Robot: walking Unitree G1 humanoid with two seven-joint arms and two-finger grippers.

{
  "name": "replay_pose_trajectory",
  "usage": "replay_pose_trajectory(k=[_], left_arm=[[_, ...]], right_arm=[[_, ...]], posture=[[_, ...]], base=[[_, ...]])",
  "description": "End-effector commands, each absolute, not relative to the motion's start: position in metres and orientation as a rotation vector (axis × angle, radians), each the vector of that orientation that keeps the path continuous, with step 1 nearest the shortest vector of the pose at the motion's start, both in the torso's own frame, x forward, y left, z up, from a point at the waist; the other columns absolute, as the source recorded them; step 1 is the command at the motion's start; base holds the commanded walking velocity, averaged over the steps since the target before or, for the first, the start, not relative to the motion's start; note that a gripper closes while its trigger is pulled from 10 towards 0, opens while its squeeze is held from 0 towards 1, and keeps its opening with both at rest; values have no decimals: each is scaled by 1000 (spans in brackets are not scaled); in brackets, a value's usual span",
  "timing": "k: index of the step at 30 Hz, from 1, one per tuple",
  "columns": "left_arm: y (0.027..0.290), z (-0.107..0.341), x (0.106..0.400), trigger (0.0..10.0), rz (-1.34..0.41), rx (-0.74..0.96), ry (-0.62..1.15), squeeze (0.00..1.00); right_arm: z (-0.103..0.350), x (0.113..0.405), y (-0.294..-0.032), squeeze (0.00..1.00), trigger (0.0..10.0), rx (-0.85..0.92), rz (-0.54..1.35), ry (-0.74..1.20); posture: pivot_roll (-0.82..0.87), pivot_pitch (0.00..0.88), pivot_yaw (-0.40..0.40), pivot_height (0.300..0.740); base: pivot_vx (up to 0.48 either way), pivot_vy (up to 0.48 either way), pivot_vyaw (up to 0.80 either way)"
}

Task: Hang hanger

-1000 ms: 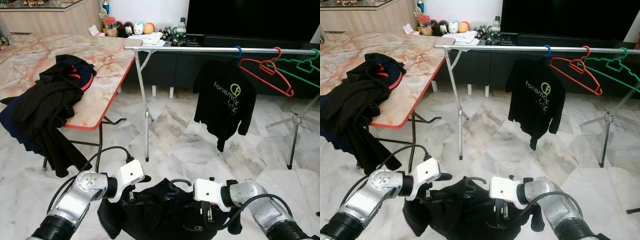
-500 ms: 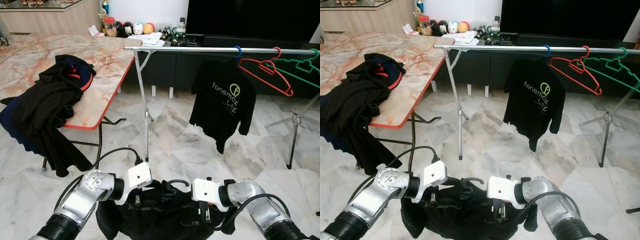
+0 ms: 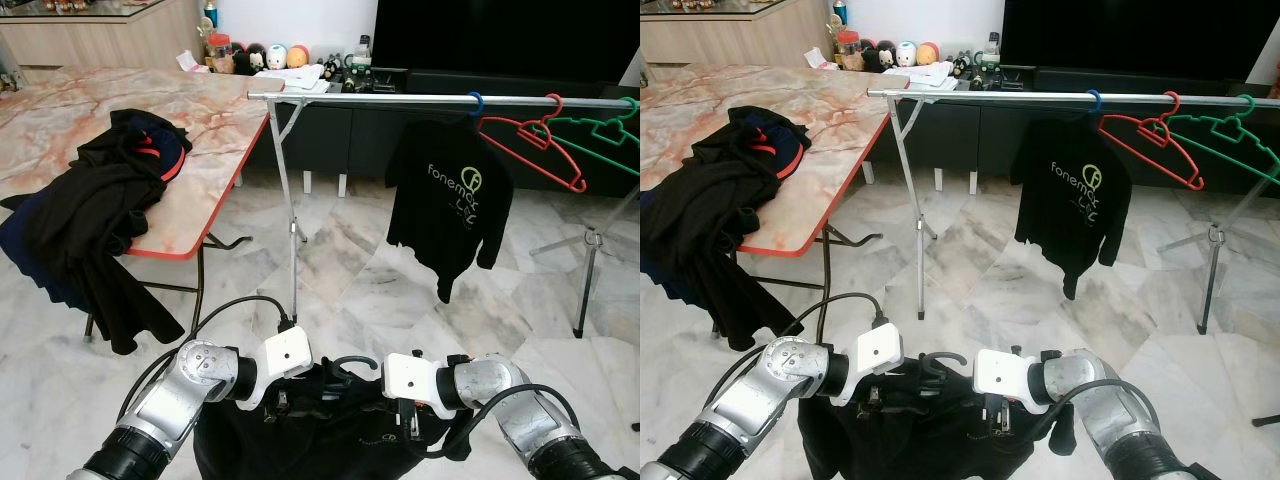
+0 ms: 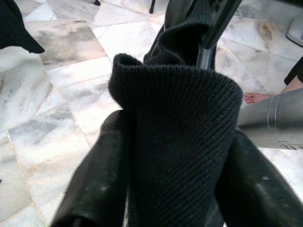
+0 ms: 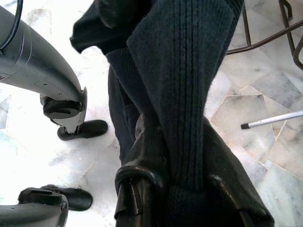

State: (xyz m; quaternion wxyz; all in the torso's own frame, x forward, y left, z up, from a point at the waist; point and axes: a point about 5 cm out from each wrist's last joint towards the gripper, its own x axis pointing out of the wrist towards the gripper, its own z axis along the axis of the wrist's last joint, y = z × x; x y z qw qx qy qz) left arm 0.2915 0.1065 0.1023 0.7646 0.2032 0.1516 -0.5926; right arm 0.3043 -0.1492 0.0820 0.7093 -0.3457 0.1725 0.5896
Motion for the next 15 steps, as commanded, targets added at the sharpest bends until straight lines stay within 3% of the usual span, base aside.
replay_pose_trajectory(k=[1,15], left_arm=[[108,102,293,0,-1281,448,341,0],[106,103,294,0,-1260,483,341,0]], right_arm=[[96,310,-142,0,0,-759,1304,306],[94,310,-144,0,0,-760,1297,320]], posture=[[40,89,21,740],[43,89,22,740]], base=[[0,0,0],[0,0,0]])
